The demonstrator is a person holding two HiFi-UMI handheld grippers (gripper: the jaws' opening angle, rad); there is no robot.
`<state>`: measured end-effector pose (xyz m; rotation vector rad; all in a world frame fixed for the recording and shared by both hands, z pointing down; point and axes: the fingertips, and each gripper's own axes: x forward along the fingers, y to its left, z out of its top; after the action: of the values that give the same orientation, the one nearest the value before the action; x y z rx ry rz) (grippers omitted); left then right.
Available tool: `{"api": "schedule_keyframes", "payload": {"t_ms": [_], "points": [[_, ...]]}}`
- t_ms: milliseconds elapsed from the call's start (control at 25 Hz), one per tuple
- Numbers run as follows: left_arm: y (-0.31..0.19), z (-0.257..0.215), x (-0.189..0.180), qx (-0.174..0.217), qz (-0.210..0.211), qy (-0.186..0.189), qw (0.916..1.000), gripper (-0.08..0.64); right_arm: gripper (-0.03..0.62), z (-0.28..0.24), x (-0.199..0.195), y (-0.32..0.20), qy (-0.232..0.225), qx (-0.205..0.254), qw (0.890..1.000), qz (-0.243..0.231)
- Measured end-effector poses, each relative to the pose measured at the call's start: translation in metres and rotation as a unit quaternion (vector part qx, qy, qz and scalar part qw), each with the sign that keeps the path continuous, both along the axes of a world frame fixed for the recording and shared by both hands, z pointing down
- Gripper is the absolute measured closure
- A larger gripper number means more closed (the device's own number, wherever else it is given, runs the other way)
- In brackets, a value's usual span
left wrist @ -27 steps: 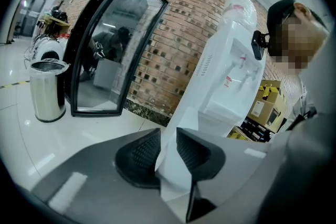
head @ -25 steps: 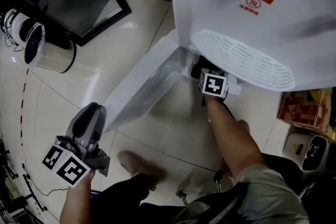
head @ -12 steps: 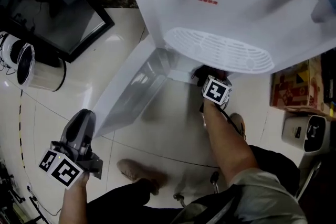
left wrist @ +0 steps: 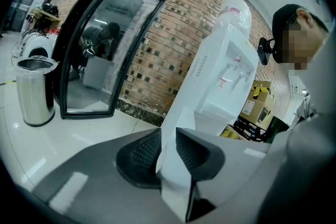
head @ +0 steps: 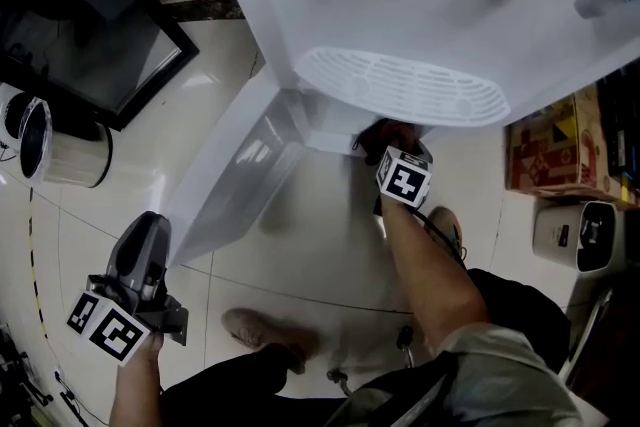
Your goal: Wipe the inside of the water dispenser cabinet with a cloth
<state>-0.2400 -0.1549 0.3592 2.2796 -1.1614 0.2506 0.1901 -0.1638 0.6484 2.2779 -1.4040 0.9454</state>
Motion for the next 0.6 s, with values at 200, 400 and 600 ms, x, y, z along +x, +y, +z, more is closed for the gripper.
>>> {"api": "schedule_keyframes", "payload": {"t_ms": [200, 400, 600], "points": [[0.001, 0.000, 0.001, -0.002, 0.004, 0.001, 1.0000, 0.477, 0.489, -0.037, -0.083, -0.036, 0.006, 0.083, 0.986, -0.142], [0.006, 0.000, 0.003, -0.004, 0.003, 0.005, 1.0000, 0.480, 0.490, -0.039, -0.171, -0.052, 0.013, 0.084, 0.954, -0.286], [0.010, 0.001, 0.009, -0.012, 0.003, 0.011, 0.9999, 0.483, 0.489, 0.009, -0.196, -0.052, -0.002, 0.010, 0.941, -0.338]]}}
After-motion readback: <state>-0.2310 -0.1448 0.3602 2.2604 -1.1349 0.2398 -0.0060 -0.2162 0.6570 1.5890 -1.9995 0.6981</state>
